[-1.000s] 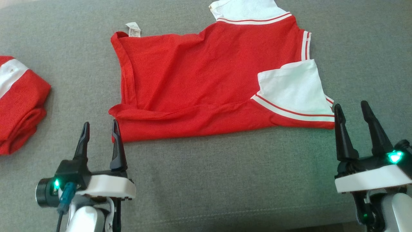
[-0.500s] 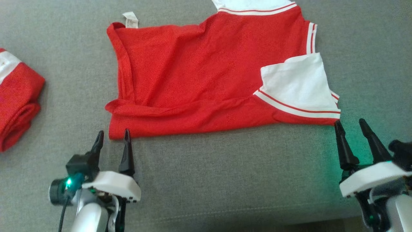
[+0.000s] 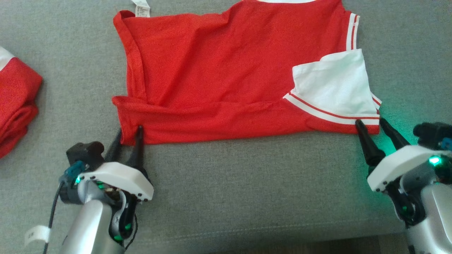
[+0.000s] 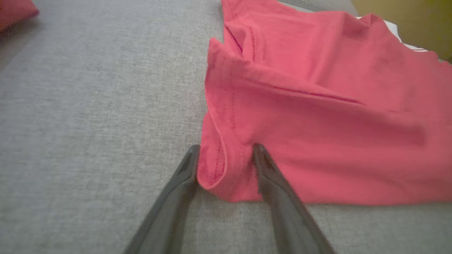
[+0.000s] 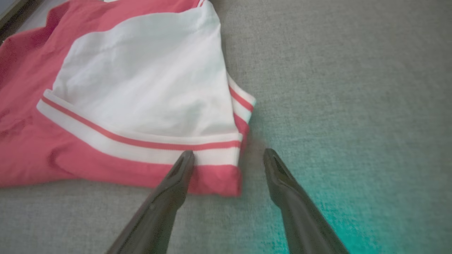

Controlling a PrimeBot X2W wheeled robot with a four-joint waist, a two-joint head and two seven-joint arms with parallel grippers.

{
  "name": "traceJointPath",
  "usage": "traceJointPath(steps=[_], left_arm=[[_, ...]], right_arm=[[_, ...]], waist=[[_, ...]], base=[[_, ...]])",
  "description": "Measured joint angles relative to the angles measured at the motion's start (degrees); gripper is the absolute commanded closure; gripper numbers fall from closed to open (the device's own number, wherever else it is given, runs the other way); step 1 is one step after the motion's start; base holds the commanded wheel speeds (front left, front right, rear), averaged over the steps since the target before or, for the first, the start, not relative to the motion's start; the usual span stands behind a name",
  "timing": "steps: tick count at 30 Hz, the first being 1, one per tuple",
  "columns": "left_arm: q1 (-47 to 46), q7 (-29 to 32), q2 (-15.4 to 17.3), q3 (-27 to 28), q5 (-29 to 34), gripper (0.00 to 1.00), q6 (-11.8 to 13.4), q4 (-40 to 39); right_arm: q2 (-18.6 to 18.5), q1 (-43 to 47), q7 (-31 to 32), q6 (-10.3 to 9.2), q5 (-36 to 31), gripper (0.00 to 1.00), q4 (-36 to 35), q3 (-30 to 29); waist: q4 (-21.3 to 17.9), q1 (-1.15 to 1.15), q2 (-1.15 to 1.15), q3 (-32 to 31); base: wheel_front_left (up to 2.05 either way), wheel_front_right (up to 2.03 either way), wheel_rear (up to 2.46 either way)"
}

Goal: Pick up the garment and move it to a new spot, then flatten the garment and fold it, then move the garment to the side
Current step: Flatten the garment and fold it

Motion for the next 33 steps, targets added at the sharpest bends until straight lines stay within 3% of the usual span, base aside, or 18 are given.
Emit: traceJointPath(steps=[1, 2, 3, 8, 14, 23, 24, 25, 26, 27, 33], left_arm=[[-0.2, 0.6, 0.0, 0.0, -0.8, 0.89, -0.5, 0.0], [-0.3, 1.0, 0.3, -0.1, -0.9, 1.00, -1.0, 0.0], [-0.4, 1.4, 0.3, -0.3, -1.0, 1.00, -1.3, -0.2], [0.2, 2.0, 0.7, -1.0, -0.9, 1.00, -1.2, -1.7], [5.4, 4.2, 1.8, -1.1, -1.0, 1.00, 0.0, -6.3], [13.9, 9.0, 3.7, -1.0, -1.6, 1.00, 2.7, -11.9], [14.4, 9.5, 3.8, -1.0, -1.8, 0.94, 2.7, -11.9], [14.7, 10.1, 3.8, -1.0, -1.9, 0.48, 3.2, -11.9], [14.8, 10.5, 3.8, -1.0, -1.9, 0.00, 3.5, -11.9], [14.9, 10.4, 3.8, -1.0, -1.9, 0.00, 3.9, -12.0], [15.4, 5.3, 3.6, -0.7, 1.4, 0.00, 7.8, -13.1]], right_arm=[[-0.1, -0.6, 0.4, 0.00, 0.5, 0.27, 0.1, 0.2], [-0.1, -1.1, 0.5, 0.00, 1.2, 0.84, 0.3, 0.3], [-0.1, -1.3, 0.5, 0.00, 1.9, 1.00, 0.5, 0.4], [-0.1, -1.1, -0.4, 0.01, 3.8, 1.00, 0.4, 0.7], [0.2, 5.4, -0.9, 0.01, 4.5, 1.00, -3.7, -1.2], [4.3, 16.7, 2.0, 0.01, 3.8, 1.00, -10.8, -5.0], [4.9, 17.5, 2.7, 0.01, 3.6, 1.00, -11.4, -5.4], [5.4, 18.2, 3.2, 0.01, 3.3, 0.69, -11.7, -5.7], [5.7, 18.6, 3.3, 0.01, 3.1, 0.21, -12.1, -5.8], [5.7, 18.8, 3.2, 0.01, 2.7, 0.00, -12.4, -5.9], [5.7, 18.0, -2.4, 0.01, -2.8, 0.00, -17.5, -6.5]], waist=[[0.0, 0.00, 0.00, 0.1], [0.1, 0.00, 0.00, 0.2], [0.1, 0.00, 0.00, 0.2], [0.4, 0.00, 0.00, -0.5], [0.7, 0.00, 0.00, -2.3], [0.6, 0.00, 0.00, -5.6], [0.5, 0.00, 0.00, -5.9], [0.5, 0.00, 0.00, -6.1], [0.4, 0.00, 0.00, -6.3], [0.3, 0.00, 0.00, -6.5], [-0.1, 0.00, 0.00, -7.6]], base=[[0.00, 0.00, 0.00], [0.00, 0.00, 0.00], [0.00, 0.00, 0.00], [0.00, 0.00, 0.00], [0.00, 0.00, 0.00], [0.00, 0.00, 0.00], [0.00, 0.00, 0.00], [0.00, 0.00, 0.00], [0.00, 0.00, 0.00], [0.00, 0.00, 0.00], [0.00, 0.00, 0.00]])
